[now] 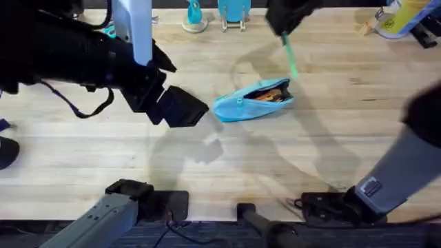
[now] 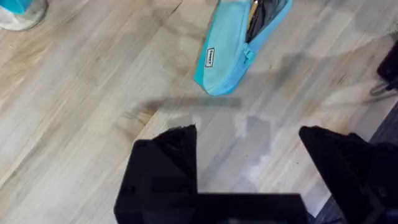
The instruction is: Unzip the bag, pick up the pens from the table one at a time and place them inside, then zip the bag closed.
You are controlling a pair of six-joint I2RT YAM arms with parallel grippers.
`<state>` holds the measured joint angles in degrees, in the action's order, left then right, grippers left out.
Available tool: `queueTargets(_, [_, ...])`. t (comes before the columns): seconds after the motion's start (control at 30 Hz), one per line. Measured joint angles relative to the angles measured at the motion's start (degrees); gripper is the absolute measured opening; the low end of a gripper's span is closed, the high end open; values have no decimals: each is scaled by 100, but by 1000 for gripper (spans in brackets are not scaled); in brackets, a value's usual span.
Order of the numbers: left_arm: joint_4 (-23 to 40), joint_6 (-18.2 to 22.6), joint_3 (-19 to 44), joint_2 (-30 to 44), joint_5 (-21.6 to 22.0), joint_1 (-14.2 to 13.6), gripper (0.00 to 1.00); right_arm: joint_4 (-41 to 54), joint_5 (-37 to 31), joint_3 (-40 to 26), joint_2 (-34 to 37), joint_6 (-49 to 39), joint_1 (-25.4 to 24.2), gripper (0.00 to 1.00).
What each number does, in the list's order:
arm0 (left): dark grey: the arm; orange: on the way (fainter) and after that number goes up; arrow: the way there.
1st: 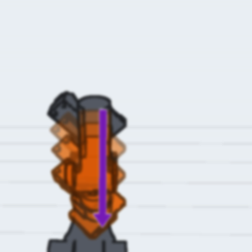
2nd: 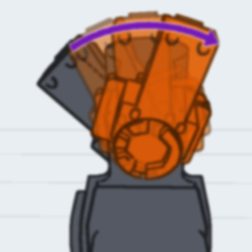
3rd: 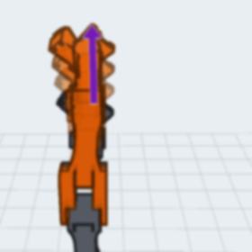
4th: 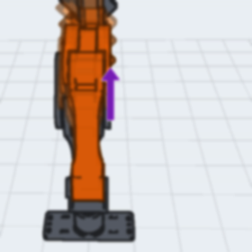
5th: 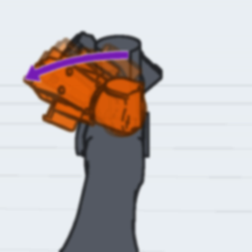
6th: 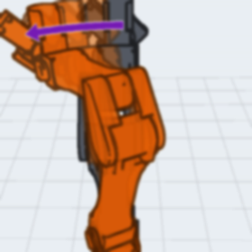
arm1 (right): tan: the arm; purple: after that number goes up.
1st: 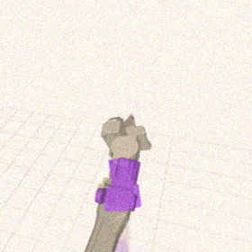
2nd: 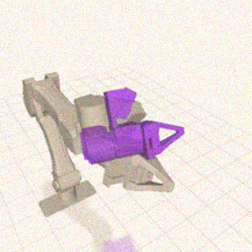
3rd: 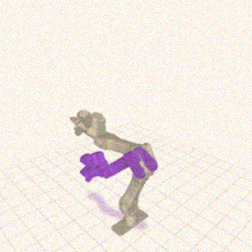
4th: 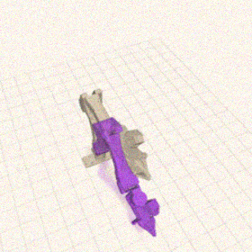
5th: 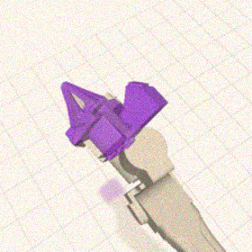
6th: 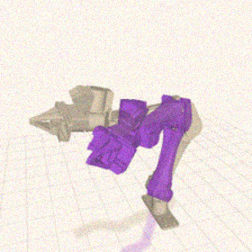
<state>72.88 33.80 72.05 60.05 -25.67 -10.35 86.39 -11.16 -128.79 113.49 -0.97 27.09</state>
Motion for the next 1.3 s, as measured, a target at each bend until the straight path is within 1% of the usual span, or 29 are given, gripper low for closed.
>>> queueTargets(0.13, [0, 0, 0, 0, 0, -2, 995, -211, 205, 633, -941, -35, -401, 34])
queueTargets(0.23, [0, 0, 0, 0, 0, -2, 995, -423, 310, 1346, -1740, -37, -684, 34])
queueTargets(0.3, [0, 0, 0, 0, 0, -2, 995, -604, 354, 1930, -2311, -60, -756, 34])
queueTargets(0.43, [0, 0, 0, 0, 0, -2, 995, -1058, 416, 3213, -3503, -284, -723, 34])
queueTargets(0.57, [0, 0, 0, 0, 0, -2, 995, -1349, 459, 4329, -4614, -886, -669, 33])
queueTargets(0.67, [1, 0, 0, 0, 0, -2, 995, -1448, 475, 4970, -5334, -1554, -662, 33])
queueTargets(0.73, [2, 0, 0, 0, 0, -2, 995, -1496, 476, 5295, -5688, -2019, -662, 33])
queueTargets(0.83, [0, 0, 0, 0, 0, -2, 995, -1644, 476, 5565, -5935, -2590, -662, 34])
queueTargets(0.93, [0, 0, 0, 0, 0, -2, 996, -1760, 587, 5681, -5914, -3190, -662, 34])
queueTargets(1.17, [0, 0, 0, 0, 0, -2, 995, -2236, 1452, 5704, -5616, -4846, -662, 33])
queueTargets(1.3, [1, 0, 0, 0, 0, -2, 995, -2621, 2009, 5704, -5381, -5644, -662, 33])
